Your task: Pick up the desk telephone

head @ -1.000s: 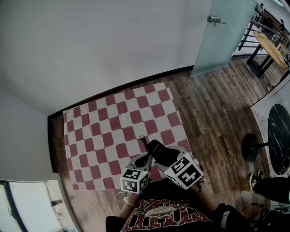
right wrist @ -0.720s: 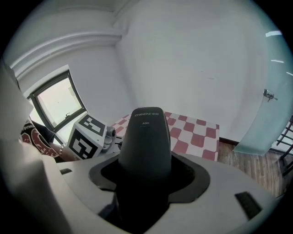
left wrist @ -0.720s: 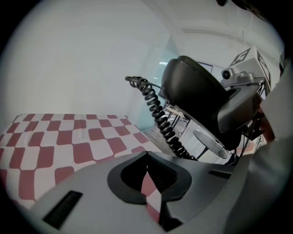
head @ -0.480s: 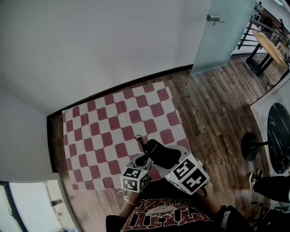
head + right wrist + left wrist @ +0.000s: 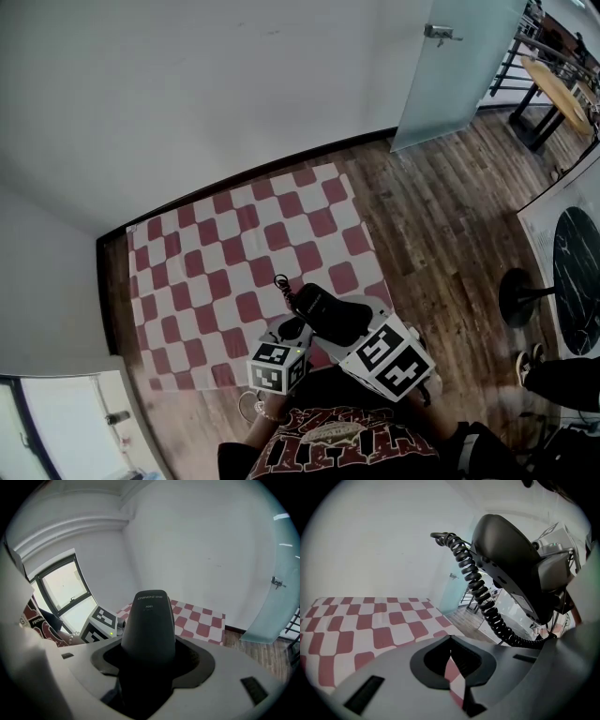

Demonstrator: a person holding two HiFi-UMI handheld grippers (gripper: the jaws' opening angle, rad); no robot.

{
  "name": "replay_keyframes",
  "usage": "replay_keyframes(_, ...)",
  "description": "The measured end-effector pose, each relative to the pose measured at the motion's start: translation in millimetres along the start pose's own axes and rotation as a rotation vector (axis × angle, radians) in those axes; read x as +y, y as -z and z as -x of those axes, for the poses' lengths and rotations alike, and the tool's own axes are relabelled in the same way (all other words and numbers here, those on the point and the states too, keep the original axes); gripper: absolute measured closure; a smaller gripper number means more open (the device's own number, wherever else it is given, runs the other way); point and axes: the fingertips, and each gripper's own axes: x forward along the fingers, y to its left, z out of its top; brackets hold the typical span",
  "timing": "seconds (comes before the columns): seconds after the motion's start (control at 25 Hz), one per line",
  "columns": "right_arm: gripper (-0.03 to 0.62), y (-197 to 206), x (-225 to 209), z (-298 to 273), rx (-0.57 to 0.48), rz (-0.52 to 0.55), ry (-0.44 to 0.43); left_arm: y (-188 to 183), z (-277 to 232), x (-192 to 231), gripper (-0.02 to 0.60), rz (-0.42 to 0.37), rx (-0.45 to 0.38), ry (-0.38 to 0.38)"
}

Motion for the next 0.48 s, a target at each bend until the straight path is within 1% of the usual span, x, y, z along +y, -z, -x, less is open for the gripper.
replay_keyframes(0.2,0.312,2.5,-0.4,-2.2,0.011,0.009,-0.006,8.8,-2.8,-0.6,0.575,0.001,0.018,0.012)
replay_keyframes(0.48,0.312,3.4,-2.1,0.6,0.002,-0.004,-0.009,4.6,-1.1,-2.6,0.575,-0.003,0.014,0.009)
